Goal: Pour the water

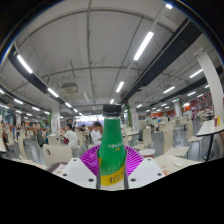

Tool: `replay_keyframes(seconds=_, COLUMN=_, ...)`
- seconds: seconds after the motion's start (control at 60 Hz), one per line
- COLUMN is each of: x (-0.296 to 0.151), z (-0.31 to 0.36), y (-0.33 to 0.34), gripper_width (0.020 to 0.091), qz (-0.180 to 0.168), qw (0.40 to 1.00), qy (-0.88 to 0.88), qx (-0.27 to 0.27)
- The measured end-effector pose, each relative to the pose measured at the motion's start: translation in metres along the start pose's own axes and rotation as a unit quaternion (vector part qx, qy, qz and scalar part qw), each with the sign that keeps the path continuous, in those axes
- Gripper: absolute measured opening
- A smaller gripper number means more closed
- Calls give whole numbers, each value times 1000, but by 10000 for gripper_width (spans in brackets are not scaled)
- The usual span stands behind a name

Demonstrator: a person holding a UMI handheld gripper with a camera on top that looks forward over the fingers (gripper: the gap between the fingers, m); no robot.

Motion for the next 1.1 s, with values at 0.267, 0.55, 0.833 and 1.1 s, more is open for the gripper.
replay_keyframes(seconds=0.267, x=107, z=-24, y=-49, gripper_width=302, qz=113, qw=992, qy=53, qx=22)
replay_keyframes(seconds=0.55, x=113, z=-20, y=-43, gripper_width=321, qz=102, qw=992, qy=75, qx=29)
replay_keyframes(seconds=0.833, x=108, z=-31, y=-30, gripper_width=821, qz=143, qw=988, qy=56, qx=17)
replay_keyframes(seconds=1.1, x=66, z=-20, y=85, gripper_width=856, qz=152, qw=986, qy=59, qx=22)
Point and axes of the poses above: the point between the fingertips, and its own axes, seen from behind it with the camera up: z to the left, x down, y backward, against the way the camera looks, the point moved 9 cm from there along y, backward, against the way the camera looks, and after that the axes turned 4 degrees about x, right-handed, at the moved point
